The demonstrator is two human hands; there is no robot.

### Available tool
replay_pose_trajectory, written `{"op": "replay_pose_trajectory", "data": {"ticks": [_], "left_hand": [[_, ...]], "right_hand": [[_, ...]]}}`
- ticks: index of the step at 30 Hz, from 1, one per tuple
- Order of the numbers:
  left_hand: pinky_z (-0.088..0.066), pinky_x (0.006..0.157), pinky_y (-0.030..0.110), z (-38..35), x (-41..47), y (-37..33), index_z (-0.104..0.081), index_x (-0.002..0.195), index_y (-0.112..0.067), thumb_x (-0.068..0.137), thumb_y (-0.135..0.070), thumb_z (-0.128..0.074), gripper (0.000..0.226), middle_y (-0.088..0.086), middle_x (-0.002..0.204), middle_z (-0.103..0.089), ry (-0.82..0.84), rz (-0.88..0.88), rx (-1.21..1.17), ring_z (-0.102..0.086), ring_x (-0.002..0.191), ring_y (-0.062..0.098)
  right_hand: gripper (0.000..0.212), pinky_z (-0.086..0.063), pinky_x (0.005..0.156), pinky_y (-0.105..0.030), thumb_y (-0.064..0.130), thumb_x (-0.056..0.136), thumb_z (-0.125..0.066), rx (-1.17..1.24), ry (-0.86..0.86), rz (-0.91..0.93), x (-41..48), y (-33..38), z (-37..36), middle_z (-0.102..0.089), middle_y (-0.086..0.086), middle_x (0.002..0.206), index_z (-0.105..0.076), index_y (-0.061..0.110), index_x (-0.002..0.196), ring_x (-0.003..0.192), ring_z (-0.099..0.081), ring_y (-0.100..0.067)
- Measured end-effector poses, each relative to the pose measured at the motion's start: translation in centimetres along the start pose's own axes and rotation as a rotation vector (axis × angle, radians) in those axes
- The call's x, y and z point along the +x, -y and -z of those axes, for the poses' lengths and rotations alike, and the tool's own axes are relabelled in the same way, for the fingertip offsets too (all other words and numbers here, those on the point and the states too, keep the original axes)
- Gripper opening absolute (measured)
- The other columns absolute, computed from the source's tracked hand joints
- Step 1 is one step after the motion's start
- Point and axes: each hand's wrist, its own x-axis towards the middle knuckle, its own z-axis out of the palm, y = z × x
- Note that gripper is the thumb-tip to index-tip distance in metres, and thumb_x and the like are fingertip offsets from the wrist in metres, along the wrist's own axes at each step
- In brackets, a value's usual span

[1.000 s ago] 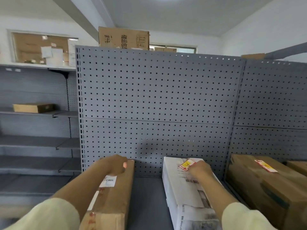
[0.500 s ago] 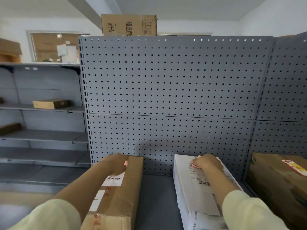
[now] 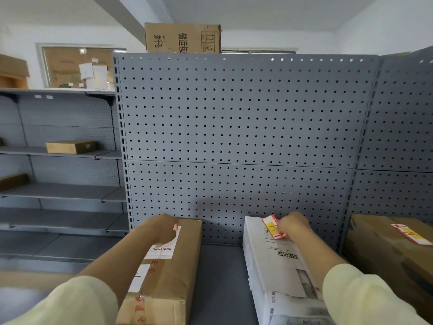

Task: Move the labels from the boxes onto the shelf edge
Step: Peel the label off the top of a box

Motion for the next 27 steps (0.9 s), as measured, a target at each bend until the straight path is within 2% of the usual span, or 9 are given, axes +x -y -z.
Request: {"op": "replay_pose_trajectory", "data": {"ticks": [3, 5, 8, 10, 11, 15, 21, 25, 27], "left_hand": [[-0.049, 0.100, 0.040, 0.2, -0.5, -0.3, -0.060, 0.124, -0.023, 0.096, -0.026, -0.047, 0.031, 0.003, 0.130, -0.061, 0.000, -0.033, -0.047, -0.060, 0.115, 0.025], [-0.050, 0.100, 0.043, 0.4, -1.0, -0.3, -0.061, 0.121, -0.026, 0.094, -0.030, -0.047, 0.031, 0.002, 0.128, -0.063, 0.002, -0.051, -0.044, -0.061, 0.113, 0.025], [-0.051, 0.097, 0.043, 0.4, -1.8, -0.3, -0.062, 0.116, -0.029, 0.090, -0.032, -0.045, 0.031, 0.000, 0.123, -0.065, 0.017, -0.073, -0.044, -0.063, 0.108, 0.024], [-0.051, 0.097, 0.042, 0.7, -2.9, -0.3, -0.062, 0.116, -0.028, 0.091, -0.030, -0.045, 0.030, 0.000, 0.121, -0.067, 0.011, -0.099, -0.041, -0.063, 0.108, 0.023], [-0.051, 0.098, 0.042, 0.8, -3.6, -0.2, -0.063, 0.117, -0.027, 0.092, -0.028, -0.046, 0.030, 0.000, 0.123, -0.066, 0.004, -0.110, -0.038, -0.063, 0.110, 0.024], [-0.048, 0.102, 0.040, 1.0, -5.9, 0.4, -0.064, 0.121, -0.018, 0.095, -0.021, -0.046, 0.031, 0.003, 0.128, -0.063, -0.015, -0.140, -0.045, -0.060, 0.116, 0.024], [-0.048, 0.101, 0.040, 1.7, -9.8, 2.4, -0.062, 0.124, -0.013, 0.097, -0.019, -0.045, 0.033, 0.007, 0.133, -0.058, 0.001, -0.168, -0.099, -0.057, 0.118, 0.027], [-0.044, 0.107, 0.041, 1.7, -12.3, 4.4, -0.060, 0.128, -0.016, 0.098, -0.018, -0.045, 0.033, 0.007, 0.141, -0.052, 0.024, -0.167, -0.195, -0.052, 0.127, 0.027], [-0.042, 0.109, 0.040, 1.4, -13.6, 5.3, -0.062, 0.126, -0.015, 0.098, -0.015, -0.046, 0.032, 0.008, 0.141, -0.053, 0.021, -0.171, -0.222, -0.051, 0.129, 0.027]], "right_hand": [[0.022, -0.045, 0.052, -0.024, 0.012, 0.087, -0.063, 0.023, 0.018, 0.156, -1.2, 0.3, 0.5, -0.056, -0.004, 0.069, -0.056, 0.007, 0.067, 0.057, -0.052, -0.015], [0.012, -0.050, 0.071, -0.027, 0.013, 0.087, -0.064, 0.029, 0.085, 0.325, -2.7, 0.9, 0.9, -0.067, -0.004, 0.084, -0.070, 0.010, 0.077, 0.076, -0.062, -0.017], [0.013, -0.049, 0.084, -0.029, 0.009, 0.089, -0.063, 0.135, 0.214, 0.520, -5.5, 1.9, 0.8, -0.064, -0.001, 0.093, -0.070, 0.019, 0.084, 0.093, -0.060, -0.018], [0.016, -0.047, 0.082, -0.027, 0.010, 0.090, -0.063, 0.173, 0.272, 0.581, -7.1, 2.4, 0.1, -0.064, -0.002, 0.098, -0.070, 0.012, 0.104, 0.095, -0.060, -0.018], [0.019, -0.046, 0.078, -0.025, 0.010, 0.090, -0.063, 0.168, 0.287, 0.615, -8.1, 2.8, -0.2, -0.066, -0.004, 0.099, -0.069, 0.011, 0.108, 0.094, -0.061, -0.017], [0.017, -0.051, 0.077, -0.025, 0.011, 0.091, -0.062, 0.134, 0.279, 0.709, -11.6, 4.1, -1.7, -0.072, -0.007, 0.104, -0.073, 0.010, 0.104, 0.092, -0.065, -0.017], [0.017, -0.053, 0.087, -0.034, 0.010, 0.091, -0.059, 0.116, 0.278, 0.724, -17.2, 5.2, -2.9, -0.071, -0.003, 0.092, -0.075, 0.010, 0.097, 0.092, -0.067, -0.019], [0.018, -0.051, 0.076, -0.024, 0.009, 0.091, -0.058, 0.064, 0.316, 0.747, -21.1, 4.6, -4.9, -0.067, 0.006, 0.087, -0.075, 0.011, 0.095, 0.087, -0.062, -0.012], [0.017, -0.048, 0.069, -0.015, 0.008, 0.090, -0.059, 0.054, 0.349, 0.756, -22.8, 4.3, -6.1, -0.070, 0.004, 0.092, -0.075, 0.011, 0.094, 0.085, -0.062, -0.009]]}}
